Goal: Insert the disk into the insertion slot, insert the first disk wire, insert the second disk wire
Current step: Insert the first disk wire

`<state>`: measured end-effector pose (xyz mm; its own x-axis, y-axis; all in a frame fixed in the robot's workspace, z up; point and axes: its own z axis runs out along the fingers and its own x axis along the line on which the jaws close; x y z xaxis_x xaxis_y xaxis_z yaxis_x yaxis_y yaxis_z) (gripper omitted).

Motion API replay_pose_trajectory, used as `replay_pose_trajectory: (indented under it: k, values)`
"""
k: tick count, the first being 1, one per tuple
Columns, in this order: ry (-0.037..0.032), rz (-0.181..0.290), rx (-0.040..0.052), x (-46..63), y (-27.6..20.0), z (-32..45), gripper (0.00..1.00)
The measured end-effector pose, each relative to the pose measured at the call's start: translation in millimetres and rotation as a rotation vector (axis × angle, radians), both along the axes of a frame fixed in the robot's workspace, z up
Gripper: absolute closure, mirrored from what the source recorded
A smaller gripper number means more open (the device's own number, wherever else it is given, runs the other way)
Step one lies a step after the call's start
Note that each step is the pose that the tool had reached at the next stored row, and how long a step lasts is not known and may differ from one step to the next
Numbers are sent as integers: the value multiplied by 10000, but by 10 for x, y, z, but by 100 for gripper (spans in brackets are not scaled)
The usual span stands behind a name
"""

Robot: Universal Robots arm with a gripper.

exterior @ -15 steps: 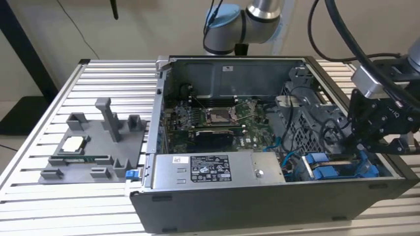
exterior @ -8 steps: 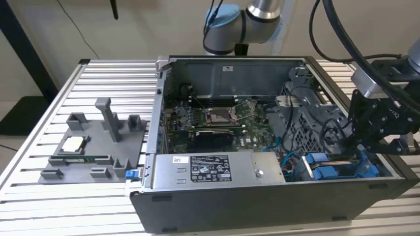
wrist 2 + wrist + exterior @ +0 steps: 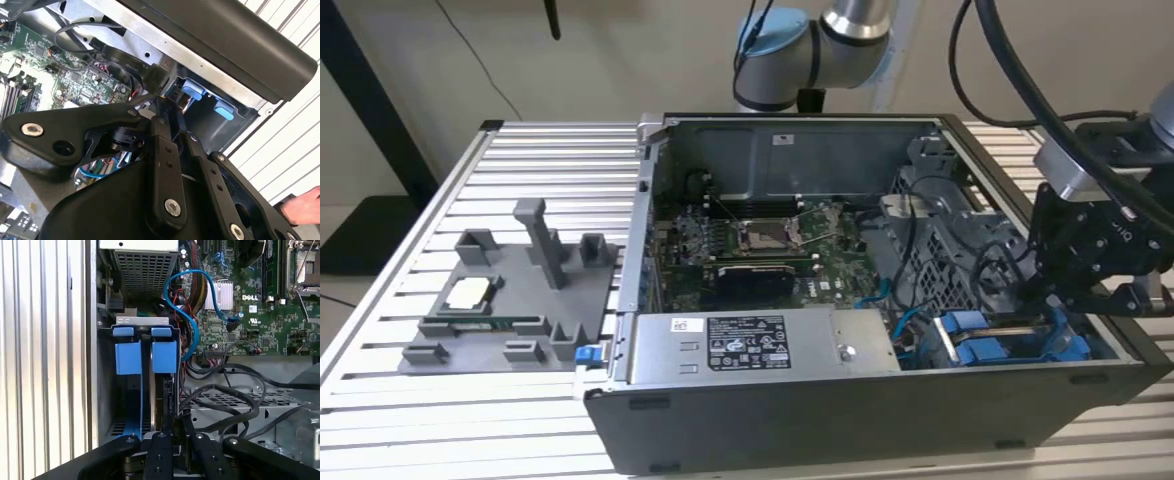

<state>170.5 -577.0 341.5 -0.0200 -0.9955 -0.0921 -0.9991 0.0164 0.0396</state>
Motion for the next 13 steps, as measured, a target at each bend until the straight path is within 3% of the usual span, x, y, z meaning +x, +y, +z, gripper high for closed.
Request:
replay_pose_trajectory:
  k: [6, 13]
  values:
    - [0, -31, -1, -4, -13, 1, 81]
    - [-81, -37, -9, -22, -14, -22, 81]
